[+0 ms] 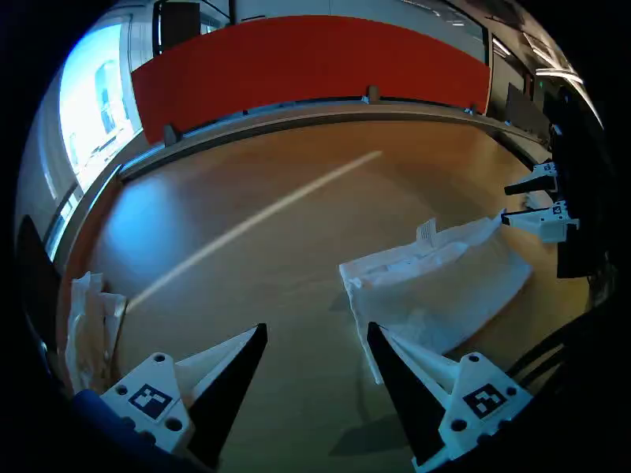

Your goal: Fold towel

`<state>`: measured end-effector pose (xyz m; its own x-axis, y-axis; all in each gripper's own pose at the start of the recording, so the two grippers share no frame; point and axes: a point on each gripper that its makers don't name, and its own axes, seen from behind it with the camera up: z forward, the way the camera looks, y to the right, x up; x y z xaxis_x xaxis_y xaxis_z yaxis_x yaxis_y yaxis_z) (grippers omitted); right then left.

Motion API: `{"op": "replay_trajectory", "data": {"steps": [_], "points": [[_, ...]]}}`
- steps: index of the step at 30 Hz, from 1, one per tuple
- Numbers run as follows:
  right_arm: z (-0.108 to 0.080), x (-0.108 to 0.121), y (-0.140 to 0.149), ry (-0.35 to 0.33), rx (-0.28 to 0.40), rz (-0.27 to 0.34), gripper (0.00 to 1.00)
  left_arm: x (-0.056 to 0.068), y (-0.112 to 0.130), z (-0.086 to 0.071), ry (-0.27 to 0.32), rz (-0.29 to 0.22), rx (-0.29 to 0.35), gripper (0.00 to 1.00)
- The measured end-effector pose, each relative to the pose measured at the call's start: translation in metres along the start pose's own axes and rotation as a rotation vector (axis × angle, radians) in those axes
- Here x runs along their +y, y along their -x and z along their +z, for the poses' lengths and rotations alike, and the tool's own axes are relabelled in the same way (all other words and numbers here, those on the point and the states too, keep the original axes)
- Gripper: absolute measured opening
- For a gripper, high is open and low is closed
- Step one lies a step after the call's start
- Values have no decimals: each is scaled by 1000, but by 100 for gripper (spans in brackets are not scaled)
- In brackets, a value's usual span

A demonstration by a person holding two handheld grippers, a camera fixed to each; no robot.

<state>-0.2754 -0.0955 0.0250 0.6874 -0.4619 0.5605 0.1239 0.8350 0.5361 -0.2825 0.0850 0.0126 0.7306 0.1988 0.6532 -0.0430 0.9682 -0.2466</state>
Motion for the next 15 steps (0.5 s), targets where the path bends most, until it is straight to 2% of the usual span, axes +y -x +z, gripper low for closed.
{"op": "replay_trajectory", "data": {"steps": [15], "points": [[1,3,-4,9,10,-1,99,0,3,-2,0,-2,0,94]]}}
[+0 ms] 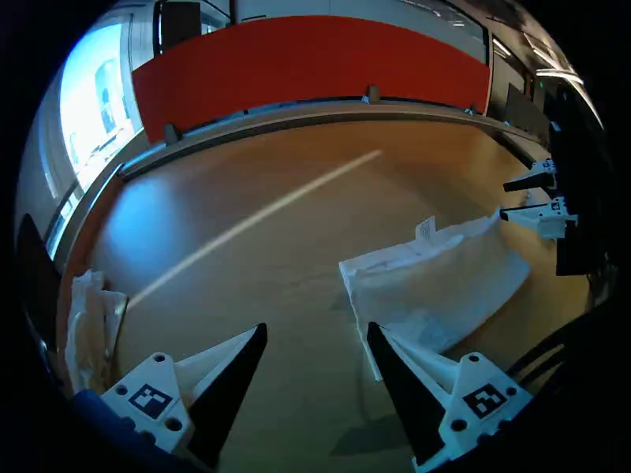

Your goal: Fold towel

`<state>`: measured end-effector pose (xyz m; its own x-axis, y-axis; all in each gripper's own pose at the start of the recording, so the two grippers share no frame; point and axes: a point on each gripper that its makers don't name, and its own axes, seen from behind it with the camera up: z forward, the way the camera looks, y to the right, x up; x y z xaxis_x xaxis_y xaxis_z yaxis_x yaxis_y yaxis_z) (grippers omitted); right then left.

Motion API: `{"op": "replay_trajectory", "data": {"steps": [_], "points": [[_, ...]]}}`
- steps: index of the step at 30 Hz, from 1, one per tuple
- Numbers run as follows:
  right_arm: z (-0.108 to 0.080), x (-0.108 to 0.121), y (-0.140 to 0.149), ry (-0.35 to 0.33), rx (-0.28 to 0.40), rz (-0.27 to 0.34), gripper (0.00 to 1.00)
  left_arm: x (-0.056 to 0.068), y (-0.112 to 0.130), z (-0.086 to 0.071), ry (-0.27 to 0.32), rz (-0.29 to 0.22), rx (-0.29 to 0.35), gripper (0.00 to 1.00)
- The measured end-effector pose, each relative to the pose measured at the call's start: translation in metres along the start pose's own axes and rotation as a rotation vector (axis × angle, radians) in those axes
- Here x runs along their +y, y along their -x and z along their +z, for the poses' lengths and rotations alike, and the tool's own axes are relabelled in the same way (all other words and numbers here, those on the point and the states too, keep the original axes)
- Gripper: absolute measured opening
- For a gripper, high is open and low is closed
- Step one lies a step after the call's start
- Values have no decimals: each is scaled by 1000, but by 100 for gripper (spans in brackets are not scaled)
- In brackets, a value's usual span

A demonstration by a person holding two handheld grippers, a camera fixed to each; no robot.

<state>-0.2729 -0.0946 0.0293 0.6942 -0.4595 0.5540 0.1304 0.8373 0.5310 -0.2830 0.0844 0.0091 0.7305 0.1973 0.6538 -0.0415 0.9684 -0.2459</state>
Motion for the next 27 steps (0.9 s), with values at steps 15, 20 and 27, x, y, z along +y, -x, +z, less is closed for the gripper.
{"op": "replay_trajectory", "data": {"steps": [15,20,27], "points": [[-4,0,-6,-1,13,-1,99,0,2,-3,-2,-3,4,94],[-9,-4,-4,-7,15,7,99,-1,3,-5,-3,-4,5,94],[-22,-10,1,-12,21,17,99,-1,5,-9,-6,-9,5,94]]}}
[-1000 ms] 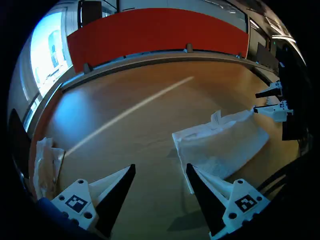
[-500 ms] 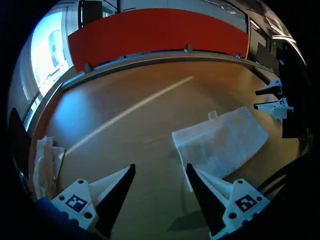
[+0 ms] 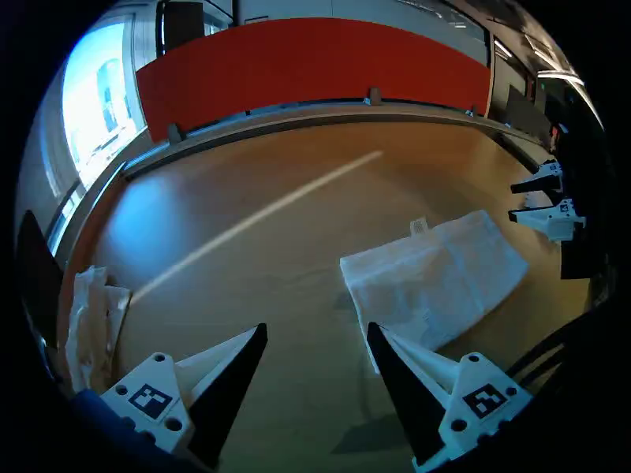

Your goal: Fold towel

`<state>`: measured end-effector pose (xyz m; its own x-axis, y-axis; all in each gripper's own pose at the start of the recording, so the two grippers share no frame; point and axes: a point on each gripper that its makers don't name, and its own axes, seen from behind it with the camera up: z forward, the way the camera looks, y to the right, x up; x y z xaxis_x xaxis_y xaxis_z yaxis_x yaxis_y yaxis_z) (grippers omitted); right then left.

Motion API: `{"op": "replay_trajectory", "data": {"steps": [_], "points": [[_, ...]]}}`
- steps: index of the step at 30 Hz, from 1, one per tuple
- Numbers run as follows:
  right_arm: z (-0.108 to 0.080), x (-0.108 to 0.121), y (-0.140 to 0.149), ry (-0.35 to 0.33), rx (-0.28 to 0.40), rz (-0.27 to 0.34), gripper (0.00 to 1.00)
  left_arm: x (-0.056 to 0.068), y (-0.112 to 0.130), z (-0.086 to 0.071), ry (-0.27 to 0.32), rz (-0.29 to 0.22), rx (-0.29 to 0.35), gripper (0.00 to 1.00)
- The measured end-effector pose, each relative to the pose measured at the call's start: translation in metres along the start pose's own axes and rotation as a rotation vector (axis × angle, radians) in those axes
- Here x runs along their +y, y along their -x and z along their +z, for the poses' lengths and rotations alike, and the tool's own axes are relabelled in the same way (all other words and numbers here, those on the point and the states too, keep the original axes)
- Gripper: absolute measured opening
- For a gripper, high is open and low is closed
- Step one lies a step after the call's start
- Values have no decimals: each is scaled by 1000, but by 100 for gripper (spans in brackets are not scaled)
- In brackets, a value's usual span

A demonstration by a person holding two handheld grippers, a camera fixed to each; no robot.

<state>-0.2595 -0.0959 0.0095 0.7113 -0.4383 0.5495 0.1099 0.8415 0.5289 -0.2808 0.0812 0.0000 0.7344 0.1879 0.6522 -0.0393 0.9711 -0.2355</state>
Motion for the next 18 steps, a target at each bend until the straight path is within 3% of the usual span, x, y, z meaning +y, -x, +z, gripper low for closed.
{"op": "replay_trajectory", "data": {"steps": [18], "points": [[-35,-12,21,8,9,48,99,-2,14,-21,-20,-42,4,94]]}}
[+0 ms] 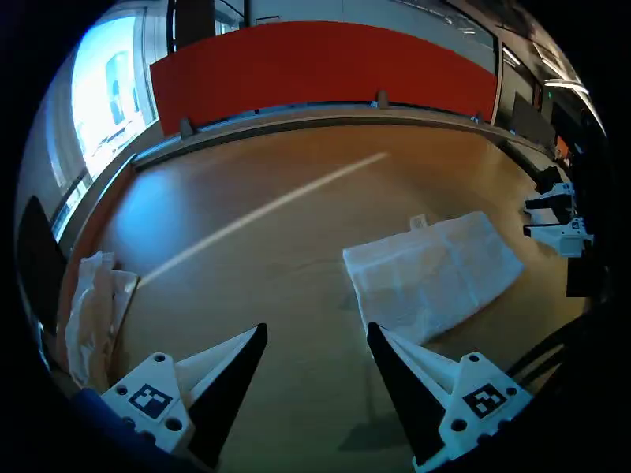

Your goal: Fold towel

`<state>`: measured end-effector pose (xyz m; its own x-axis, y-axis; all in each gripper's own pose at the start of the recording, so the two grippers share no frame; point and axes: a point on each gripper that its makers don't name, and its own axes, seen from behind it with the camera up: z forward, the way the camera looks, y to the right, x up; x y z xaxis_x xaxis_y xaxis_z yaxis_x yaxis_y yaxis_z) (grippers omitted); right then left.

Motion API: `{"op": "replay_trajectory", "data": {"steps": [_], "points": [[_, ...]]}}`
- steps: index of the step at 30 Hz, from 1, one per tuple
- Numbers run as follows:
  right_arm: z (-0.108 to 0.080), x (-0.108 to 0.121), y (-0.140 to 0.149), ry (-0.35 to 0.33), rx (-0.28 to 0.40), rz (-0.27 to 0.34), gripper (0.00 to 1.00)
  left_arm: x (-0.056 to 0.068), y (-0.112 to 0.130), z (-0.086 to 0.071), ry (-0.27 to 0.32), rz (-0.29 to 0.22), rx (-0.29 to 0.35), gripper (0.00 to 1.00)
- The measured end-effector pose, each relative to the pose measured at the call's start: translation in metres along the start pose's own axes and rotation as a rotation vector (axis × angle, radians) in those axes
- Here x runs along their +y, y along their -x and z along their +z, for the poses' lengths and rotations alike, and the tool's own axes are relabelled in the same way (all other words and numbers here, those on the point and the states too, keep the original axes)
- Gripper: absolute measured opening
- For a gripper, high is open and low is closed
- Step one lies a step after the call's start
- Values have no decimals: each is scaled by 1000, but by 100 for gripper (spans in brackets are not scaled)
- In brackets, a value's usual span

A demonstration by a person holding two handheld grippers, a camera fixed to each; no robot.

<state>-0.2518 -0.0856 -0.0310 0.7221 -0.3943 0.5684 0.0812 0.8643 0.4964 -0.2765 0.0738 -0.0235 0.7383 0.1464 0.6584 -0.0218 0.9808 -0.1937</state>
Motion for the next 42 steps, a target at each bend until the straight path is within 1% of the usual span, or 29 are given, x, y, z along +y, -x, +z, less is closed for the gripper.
{"op": "replay_trajectory", "data": {"steps": [12,18,27,36,38,42], "points": [[-5,-6,6,-26,-3,-23,99,-9,12,-20,-35,-38,6,94],[-6,-11,11,-56,-14,-40,99,-14,20,-32,-50,-54,6,94],[-1,-24,28,-119,-53,-92,99,-20,34,-49,-70,-74,3,94],[0,-33,44,-164,-96,-142,98,-25,44,-57,-80,-80,-2,94],[0,-33,53,-178,-121,-152,95,-26,45,-59,-83,-82,-2,94],[1,-36,69,-210,-170,-163,84,-28,47,-63,-86,-87,-3,94]]}}
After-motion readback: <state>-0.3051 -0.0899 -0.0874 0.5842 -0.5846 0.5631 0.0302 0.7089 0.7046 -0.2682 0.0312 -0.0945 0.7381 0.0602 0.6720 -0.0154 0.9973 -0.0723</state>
